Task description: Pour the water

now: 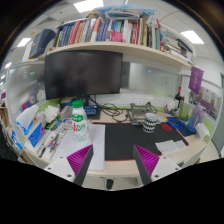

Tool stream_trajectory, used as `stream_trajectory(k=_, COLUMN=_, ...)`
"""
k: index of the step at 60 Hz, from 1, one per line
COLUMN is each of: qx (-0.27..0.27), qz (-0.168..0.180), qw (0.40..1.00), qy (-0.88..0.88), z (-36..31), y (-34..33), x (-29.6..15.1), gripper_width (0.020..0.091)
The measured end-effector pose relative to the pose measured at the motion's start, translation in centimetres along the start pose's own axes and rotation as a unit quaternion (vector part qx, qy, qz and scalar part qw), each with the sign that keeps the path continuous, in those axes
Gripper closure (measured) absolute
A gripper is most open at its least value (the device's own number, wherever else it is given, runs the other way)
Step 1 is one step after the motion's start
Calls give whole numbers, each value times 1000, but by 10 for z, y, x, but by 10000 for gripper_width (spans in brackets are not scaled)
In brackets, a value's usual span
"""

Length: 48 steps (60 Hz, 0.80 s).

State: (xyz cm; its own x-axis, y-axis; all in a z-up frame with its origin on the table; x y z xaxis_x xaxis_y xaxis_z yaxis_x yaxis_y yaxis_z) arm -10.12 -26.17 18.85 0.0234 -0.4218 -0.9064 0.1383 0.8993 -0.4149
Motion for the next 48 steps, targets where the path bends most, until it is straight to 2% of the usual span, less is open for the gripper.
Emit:
stream_trajectory(k=6, qx=-25, qz=7, qw=1000, qy=-6, z=-42, y=17, x=13, gripper_width=281)
stream_trajectory(k=7, qx=-33, qz=8, qw=999, qy=-8, z=-30, y=10, x=5, gripper_width=281)
stream_trajectory(k=14, qx=-63, qz=7, qw=998, qy=-21, z=-92, y=51, x=23, gripper_width=270)
stream_trajectory(k=23, qx=-70, qz=15, qw=997, qy=-5, z=-127, y=90, x=21, gripper_width=272)
stream_trajectory(k=48, qx=-32, qz=65, qw=997, qy=29, z=-150, y=165, x=-11, gripper_width=289)
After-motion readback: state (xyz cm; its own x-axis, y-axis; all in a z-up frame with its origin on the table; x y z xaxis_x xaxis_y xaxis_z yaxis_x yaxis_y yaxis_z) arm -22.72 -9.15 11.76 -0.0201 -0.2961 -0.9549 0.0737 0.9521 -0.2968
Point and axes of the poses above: the point between the fingertips, and its own axes, seen from behind it with the camera up: z to the right, x down, y forward, the way the camera looks, the point moved 10 cm from there along -y, backward, against the way the camera looks, and after that the axes turned 7 degrees about x, right-handed, at the moved point
